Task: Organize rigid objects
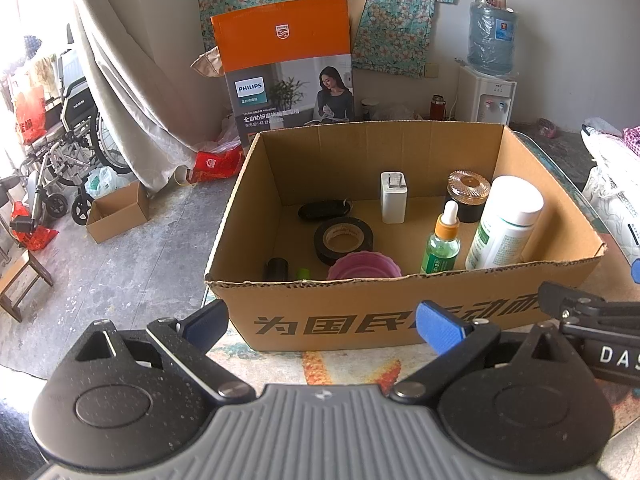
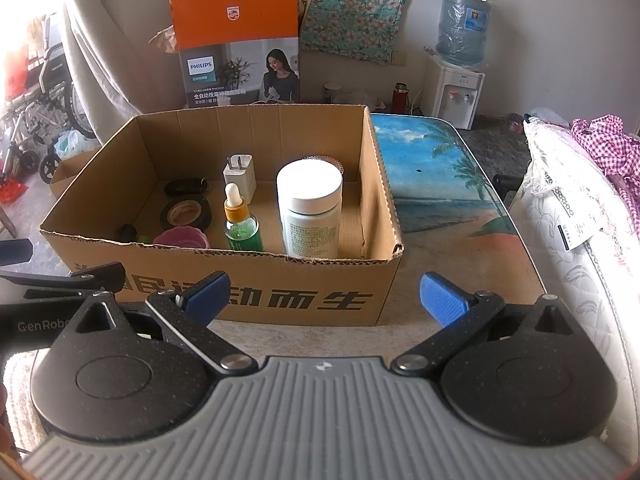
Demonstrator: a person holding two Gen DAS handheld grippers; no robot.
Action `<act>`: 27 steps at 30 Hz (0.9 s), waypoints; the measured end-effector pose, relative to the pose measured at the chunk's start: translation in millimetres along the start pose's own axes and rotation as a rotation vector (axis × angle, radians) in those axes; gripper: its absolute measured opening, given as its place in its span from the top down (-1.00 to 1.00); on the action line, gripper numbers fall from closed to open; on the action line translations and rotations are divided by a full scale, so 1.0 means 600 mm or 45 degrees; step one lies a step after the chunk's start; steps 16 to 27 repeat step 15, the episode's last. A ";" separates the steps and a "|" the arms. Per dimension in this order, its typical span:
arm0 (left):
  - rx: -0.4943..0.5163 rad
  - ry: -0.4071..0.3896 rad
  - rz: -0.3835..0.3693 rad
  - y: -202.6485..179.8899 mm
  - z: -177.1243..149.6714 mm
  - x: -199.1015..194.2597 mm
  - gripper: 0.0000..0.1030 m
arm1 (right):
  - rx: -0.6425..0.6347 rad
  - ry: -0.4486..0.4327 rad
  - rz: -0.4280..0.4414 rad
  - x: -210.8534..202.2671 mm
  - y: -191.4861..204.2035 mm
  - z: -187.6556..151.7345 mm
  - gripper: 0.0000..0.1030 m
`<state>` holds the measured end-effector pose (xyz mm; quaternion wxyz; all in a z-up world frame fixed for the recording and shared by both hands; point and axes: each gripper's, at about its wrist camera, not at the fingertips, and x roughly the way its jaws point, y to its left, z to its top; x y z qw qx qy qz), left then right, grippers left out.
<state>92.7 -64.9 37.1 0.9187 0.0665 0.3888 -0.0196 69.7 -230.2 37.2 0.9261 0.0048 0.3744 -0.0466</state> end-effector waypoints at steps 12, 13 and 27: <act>0.000 -0.002 -0.002 -0.001 0.001 0.000 -0.96 | 0.016 0.000 -0.001 -0.002 -0.002 -0.003 -0.97; -0.001 -0.001 -0.003 -0.001 0.001 0.000 -0.96 | 0.017 0.000 -0.001 -0.003 -0.003 -0.004 -0.97; 0.000 -0.002 -0.003 -0.001 0.001 -0.001 -0.96 | 0.018 -0.001 -0.002 -0.003 -0.004 -0.003 -0.97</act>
